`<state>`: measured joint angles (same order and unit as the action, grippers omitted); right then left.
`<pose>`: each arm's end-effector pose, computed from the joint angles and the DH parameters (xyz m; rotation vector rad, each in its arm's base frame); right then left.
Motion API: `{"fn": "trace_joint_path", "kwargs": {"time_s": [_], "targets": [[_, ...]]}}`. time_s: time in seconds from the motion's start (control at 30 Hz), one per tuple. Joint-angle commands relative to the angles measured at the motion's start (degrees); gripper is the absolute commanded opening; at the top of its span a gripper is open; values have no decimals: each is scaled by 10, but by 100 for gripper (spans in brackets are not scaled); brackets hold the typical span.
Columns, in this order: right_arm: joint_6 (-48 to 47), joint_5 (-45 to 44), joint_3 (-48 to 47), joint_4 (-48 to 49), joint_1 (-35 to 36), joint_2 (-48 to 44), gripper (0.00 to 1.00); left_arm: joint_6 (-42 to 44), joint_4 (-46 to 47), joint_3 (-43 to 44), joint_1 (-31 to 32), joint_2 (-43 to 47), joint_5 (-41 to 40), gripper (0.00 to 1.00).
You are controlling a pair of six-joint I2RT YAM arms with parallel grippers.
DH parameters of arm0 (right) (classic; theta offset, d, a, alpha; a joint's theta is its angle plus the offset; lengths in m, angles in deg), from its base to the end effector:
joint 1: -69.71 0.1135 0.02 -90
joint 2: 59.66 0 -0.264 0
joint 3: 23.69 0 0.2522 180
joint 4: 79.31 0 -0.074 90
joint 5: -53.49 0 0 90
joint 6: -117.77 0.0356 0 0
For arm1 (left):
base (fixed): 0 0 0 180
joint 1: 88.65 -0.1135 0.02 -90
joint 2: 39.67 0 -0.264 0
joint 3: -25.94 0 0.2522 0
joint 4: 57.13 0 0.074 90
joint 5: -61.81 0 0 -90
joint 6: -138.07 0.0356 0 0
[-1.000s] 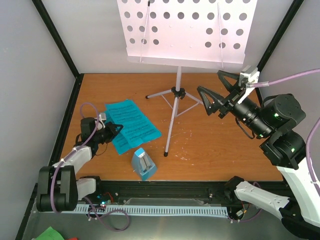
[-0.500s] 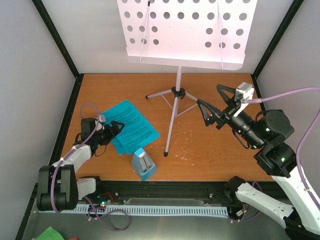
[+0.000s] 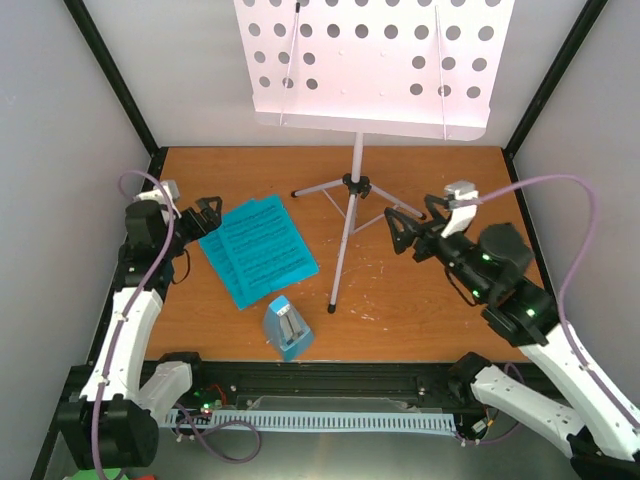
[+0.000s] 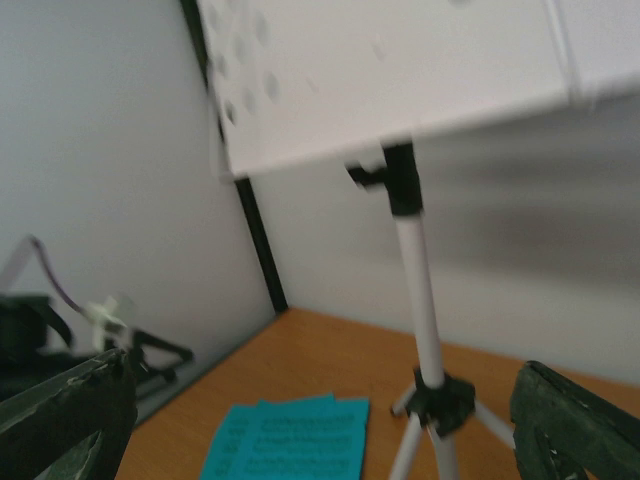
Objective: Pack up the instrument practice props
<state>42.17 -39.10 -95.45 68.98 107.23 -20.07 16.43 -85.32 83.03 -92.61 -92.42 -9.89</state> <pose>0.1117 0.0837 0.4169 -0.2854 1.5775 0.6746 0.2105 0.0034 0.2991 -0.4134 1.9766 -0.6270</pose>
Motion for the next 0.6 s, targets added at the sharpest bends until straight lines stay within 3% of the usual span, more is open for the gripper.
{"fn": "trace_joint_path", "kwargs": {"time_s": [0.0, 0.13, 0.33, 0.57], "targets": [[60, -83, 37, -45, -4, 46, 100, 104, -62, 57, -3, 2, -47, 100], [78, -50, 83, -28, -30, 84, 100, 152, -51, 89, -3, -3, -67, 100], [172, 147, 172, 37, -153, 131, 100, 219, 3, 61, -3, -28, -122, 100], [194, 278, 202, 109, -266, 187, 100, 238, 68, 10, -3, -26, -109, 99]]}}
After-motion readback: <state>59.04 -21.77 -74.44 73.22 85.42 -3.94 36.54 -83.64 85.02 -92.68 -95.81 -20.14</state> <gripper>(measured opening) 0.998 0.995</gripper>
